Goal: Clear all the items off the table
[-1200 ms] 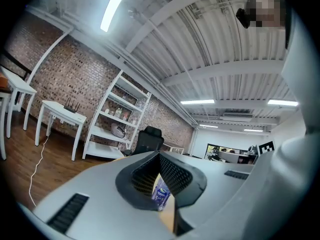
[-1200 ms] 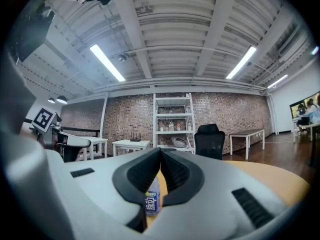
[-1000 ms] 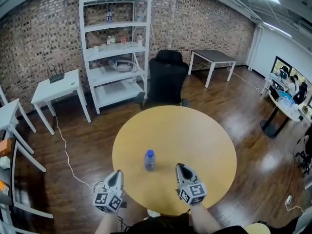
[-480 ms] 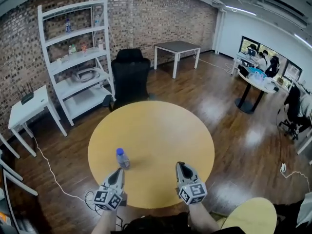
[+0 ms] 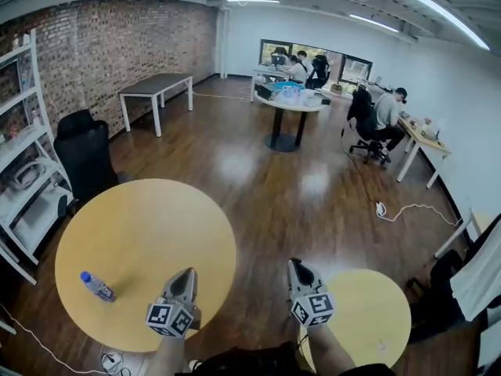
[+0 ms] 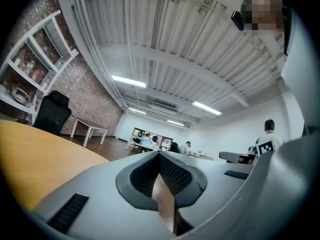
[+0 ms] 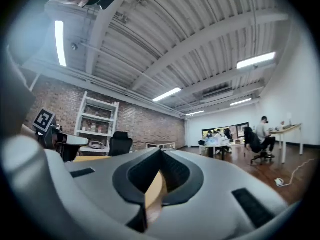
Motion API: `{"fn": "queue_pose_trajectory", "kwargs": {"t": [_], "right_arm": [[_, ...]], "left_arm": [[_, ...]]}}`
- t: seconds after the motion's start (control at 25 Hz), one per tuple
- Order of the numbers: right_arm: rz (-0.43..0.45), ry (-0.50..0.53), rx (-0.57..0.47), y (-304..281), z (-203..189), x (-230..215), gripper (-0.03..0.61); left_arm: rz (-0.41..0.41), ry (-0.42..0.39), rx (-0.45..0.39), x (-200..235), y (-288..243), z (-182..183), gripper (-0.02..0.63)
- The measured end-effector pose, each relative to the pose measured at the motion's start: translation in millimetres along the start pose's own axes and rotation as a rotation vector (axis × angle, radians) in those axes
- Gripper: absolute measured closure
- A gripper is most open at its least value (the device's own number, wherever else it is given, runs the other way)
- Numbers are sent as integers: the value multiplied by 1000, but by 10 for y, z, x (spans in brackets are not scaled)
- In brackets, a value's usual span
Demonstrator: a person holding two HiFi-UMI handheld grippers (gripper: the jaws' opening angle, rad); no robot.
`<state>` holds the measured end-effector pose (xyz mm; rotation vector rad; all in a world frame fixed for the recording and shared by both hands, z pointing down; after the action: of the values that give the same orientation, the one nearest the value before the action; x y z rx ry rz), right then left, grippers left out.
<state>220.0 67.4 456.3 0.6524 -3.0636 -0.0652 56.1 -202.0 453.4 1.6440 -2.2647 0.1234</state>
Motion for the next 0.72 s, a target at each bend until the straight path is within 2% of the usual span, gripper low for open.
{"fn": "queue_pose_trajectory", "kwargs": {"t": [0.2, 0.4, 0.72], "right_arm": [[-269, 5, -15, 1192, 66, -707, 574], [-465, 18, -31, 2082, 120, -968, 574], [-866, 51, -6, 3404, 89, -689, 574]], "left_arm": [[-235, 28, 81, -1098, -439, -481, 615], [-449, 44, 148, -2049, -645, -807, 615], [-807, 43, 274, -3164, -818, -1236, 615]]}}
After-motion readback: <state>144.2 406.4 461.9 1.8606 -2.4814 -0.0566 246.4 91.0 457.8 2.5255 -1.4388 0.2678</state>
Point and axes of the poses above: the fingertips, and each gripper's own axes: y backward along the fingers, x to its left, z out of its top, the point moved 4 cm from there along y, backward along the fingers, and after that the axes turned 14 degrees about z, right-handed, at the moved point
